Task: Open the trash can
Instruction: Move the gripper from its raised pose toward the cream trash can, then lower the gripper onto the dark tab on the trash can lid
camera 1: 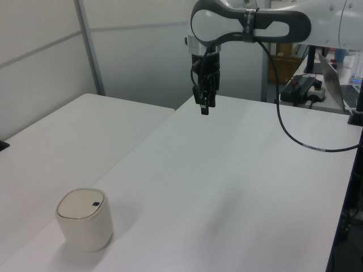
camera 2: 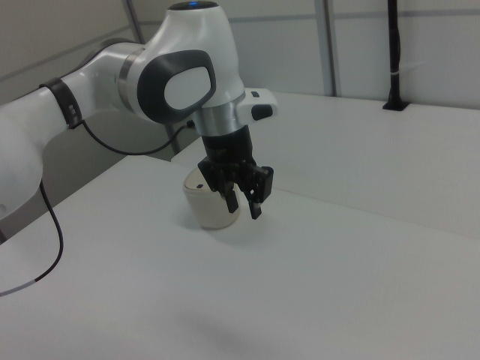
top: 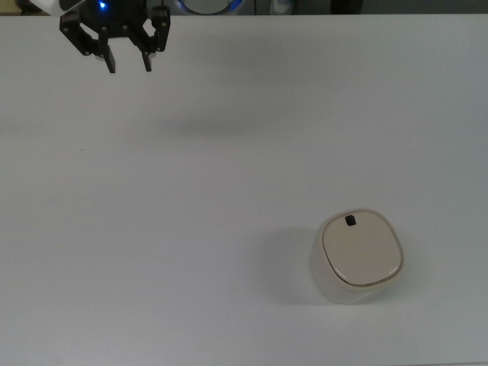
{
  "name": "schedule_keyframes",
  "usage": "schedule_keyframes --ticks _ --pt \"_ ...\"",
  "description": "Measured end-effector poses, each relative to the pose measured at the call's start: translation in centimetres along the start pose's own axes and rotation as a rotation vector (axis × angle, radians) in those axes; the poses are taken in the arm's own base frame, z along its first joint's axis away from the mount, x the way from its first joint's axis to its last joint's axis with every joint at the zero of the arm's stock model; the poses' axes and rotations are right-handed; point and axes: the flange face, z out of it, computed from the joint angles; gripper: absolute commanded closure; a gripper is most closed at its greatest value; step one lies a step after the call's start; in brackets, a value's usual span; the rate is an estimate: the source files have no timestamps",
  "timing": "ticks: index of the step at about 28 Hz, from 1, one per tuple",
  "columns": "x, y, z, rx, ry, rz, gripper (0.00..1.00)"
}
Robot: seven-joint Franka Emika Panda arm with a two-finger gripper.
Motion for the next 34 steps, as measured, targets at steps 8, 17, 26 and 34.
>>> schedule_keyframes --ticks 8,17,26,34 --pt "0.0 -0.1 0.0 0.013 0.002 0.0 1.0" --pt "1.1 -3.5 1.7 0.042 -0.023 -0.056 1.0" --pt "5.2 -10.2 4.8 0.105 0.075 -0.142 1.0" --pt "8.8 -18.5 7.4 0.187 0.242 -0.211 1.0"
